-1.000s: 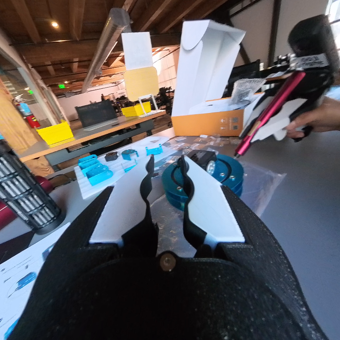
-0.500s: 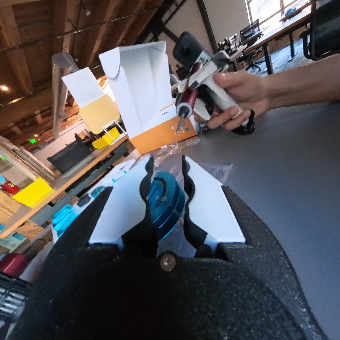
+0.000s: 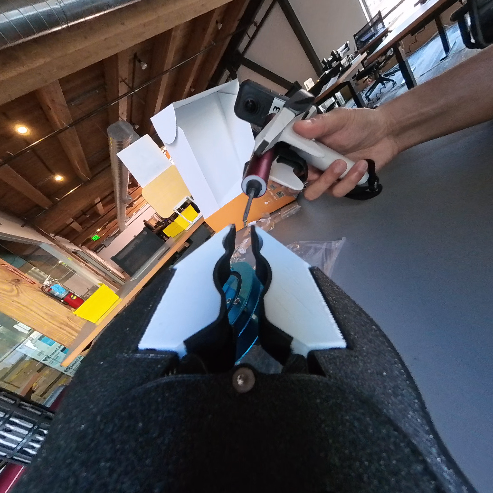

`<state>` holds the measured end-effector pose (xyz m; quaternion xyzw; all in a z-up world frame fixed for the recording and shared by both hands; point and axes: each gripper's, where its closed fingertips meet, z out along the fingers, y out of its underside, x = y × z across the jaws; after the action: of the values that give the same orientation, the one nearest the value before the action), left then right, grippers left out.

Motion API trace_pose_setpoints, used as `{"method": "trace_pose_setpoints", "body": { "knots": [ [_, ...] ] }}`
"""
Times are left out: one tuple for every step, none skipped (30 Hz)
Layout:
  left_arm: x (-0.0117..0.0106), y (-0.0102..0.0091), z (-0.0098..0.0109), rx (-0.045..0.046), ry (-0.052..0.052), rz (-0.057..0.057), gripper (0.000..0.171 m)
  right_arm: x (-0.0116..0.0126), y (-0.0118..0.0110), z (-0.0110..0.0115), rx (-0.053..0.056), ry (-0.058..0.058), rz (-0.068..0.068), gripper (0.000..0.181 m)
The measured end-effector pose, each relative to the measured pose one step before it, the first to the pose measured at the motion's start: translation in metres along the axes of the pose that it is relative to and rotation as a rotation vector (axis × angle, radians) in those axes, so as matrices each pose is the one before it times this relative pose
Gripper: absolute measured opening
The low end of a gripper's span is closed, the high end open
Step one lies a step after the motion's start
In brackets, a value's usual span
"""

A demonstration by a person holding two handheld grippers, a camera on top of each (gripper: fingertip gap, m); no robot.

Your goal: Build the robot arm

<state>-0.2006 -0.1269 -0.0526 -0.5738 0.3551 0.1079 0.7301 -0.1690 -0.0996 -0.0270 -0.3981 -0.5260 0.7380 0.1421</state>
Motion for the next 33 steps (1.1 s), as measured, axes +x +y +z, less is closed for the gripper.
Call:
{"method": "trace_pose_setpoints", "body": {
  "knots": [
    [-0.00024,0.00069,0.00001,-0.00313,-0.0019,0.0046,0.010,0.00028,-0.00037,-0.00048,0.0022,0.0025,0.0000,0.020],
    [-0.00038,0.00004,-0.00020,0.00051,-0.0049,0.0087,0.008,0.00025,-0.00079,-0.00046,0.0043,0.0026,-0.0024,0.020],
    [-0.00010,0.00015,-0.00027,0.00015,-0.0037,0.0061,0.006,-0.00017,-0.00005,-0.00027,-0.0013,-0.0007,0.0006,0.020],
    [0.00073,0.00096,-0.00001,-0.00390,0.0031,0.0006,0.006,-0.00038,-0.00021,-0.00034,-0.0003,-0.0024,0.0003,0.022],
    [0.00014,0.00124,0.00008,-0.00587,-0.0004,0.0023,0.005,-0.00020,-0.00033,-0.00021,0.0020,0.0000,-0.0007,0.021],
    [-0.00030,-0.00018,-0.00043,0.00174,-0.0051,0.0071,0.004,0.00013,-0.00014,-0.00020,-0.0001,0.0011,0.0006,0.020],
    [0.00048,-0.00076,-0.00049,0.00594,0.0016,0.0021,0.002,0.00048,0.00021,-0.00004,-0.0016,0.0029,-0.0002,0.020],
    [0.00111,0.00016,-0.00003,-0.00021,0.0077,-0.0047,0.002,0.00075,0.00031,-0.00004,-0.0013,0.0046,-0.0017,0.020],
    [0.00001,0.00046,0.00022,-0.00323,-0.0002,0.0001,0.003,0.00024,0.00055,0.00009,-0.0024,0.0009,-0.0004,0.021],
    [-0.00021,0.00011,0.00001,-0.00009,-0.0031,0.0059,0.003,0.00017,0.00060,0.00019,-0.0030,0.0004,0.0014,0.022],
    [-0.00015,-0.00043,-0.00003,0.00214,-0.0023,0.0035,0.002,0.00034,0.00029,0.00022,-0.0005,0.0015,-0.0005,0.021],
    [0.00023,-0.00027,0.00004,0.00129,0.0008,-0.0005,0.002,0.00001,0.00019,0.00007,-0.0010,-0.0007,0.0010,0.021],
    [-0.00024,-0.00021,0.00006,0.00005,-0.0017,-0.0010,0.002,0.00056,0.00059,0.00009,-0.0037,0.0019,0.0016,0.022],
    [0.00004,-0.00034,-0.00004,0.00200,0.0003,0.0007,0.002,0.00124,0.00053,-0.00009,-0.0030,0.0079,-0.0013,0.021],
    [-0.00037,-0.00036,-0.00018,0.00177,-0.0017,0.0008,0.001,0.00065,-0.00040,-0.00019,0.0037,0.0050,-0.0047,0.020],
    [-0.00042,-0.00018,-0.00018,0.00155,-0.0014,-0.0001,0.001,-0.00018,-0.00043,-0.00035,0.0017,-0.0012,0.0006,0.020],
    [-0.00040,0.00060,0.00000,-0.00231,-0.0009,-0.0001,0.001,0.00018,0.00005,-0.00026,-0.0010,0.0000,0.0027,0.022],
    [-0.00069,0.00053,-0.00015,-0.00217,-0.0029,0.0026,0.001,0.00090,0.00011,0.00000,-0.0009,0.0074,-0.0038,0.020],
    [-0.00064,0.00069,0.00001,-0.00237,-0.0025,0.0029,0.001,0.00027,0.00001,-0.00008,-0.0011,0.0048,-0.0064,0.022],
    [-0.00069,0.00094,-0.00016,-0.00376,-0.0038,0.0044,0.001,0.00033,0.00010,0.00004,-0.0022,0.0066,-0.0076,0.020],
    [-0.00064,0.00117,0.00004,-0.00424,-0.0047,0.0063,0.000,0.00042,0.00006,0.00020,-0.0035,0.0116,-0.0161,0.022],
    [-0.00016,0.00156,0.00011,-0.00558,-0.0017,0.0068,0.000,0.00096,0.00038,0.00036,-0.0067,0.0204,-0.0239,0.021],
    [-0.00051,0.00213,0.00026,-0.01017,-0.0045,0.0081,0.000,0.00078,0.00041,0.00041,-0.0067,0.0214,-0.0308,0.020],
    [-0.00057,0.00187,0.00043,-0.00787,-0.0069,0.0134,0.000,0.00004,-0.00036,0.00039,-0.0034,0.0174,-0.0258,0.022],
    [-0.00116,0.00125,0.00018,-0.00613,-0.0115,0.0173,0.000,-0.00082,-0.00077,0.00022,0.0000,0.0088,-0.0204,0.022],
    [-0.00195,0.00151,0.00010,-0.00762,-0.0159,0.0186,0.000,-0.00068,-0.00030,0.00006,-0.0042,0.0056,-0.0122,0.022],
    [-0.00251,0.00231,0.00025,-0.01166,-0.0200,0.0217,0.000,-0.00039,-0.00115,-0.00032,0.0023,0.0114,-0.0203,0.022],
    [-0.00262,0.00303,0.00035,-0.01512,-0.0220,0.0262,0.000,-0.00121,-0.00279,-0.00058,0.0111,0.0159,-0.0372,0.022],
    [-0.00218,0.00232,0.00032,-0.01241,-0.0217,0.0296,0.000,-0.00299,-0.00232,-0.00003,0.0053,0.0162,-0.0557,0.022],
    [-0.00071,0.00101,0.00002,-0.00523,-0.0125,0.0215,0.000,-0.00316,-0.00154,0.00052,-0.0069,0.0257,-0.0705,0.022],
    [0.00076,0.00039,0.00002,-0.00169,-0.0009,0.0097,0.000,-0.00186,-0.00169,0.00080,-0.0089,0.0459,-0.0942,0.020],
    [0.00092,0.00026,0.00013,-0.00178,0.0019,0.0057,0.000,-0.00337,0.00164,0.00160,-0.0345,0.0376,-0.1068,0.022],
    [0.00086,0.00000,0.00006,0.00012,0.0015,0.0070,0.000,-0.00305,0.00222,0.00184,-0.0398,0.0411,-0.1070,0.021]
  ]
}}
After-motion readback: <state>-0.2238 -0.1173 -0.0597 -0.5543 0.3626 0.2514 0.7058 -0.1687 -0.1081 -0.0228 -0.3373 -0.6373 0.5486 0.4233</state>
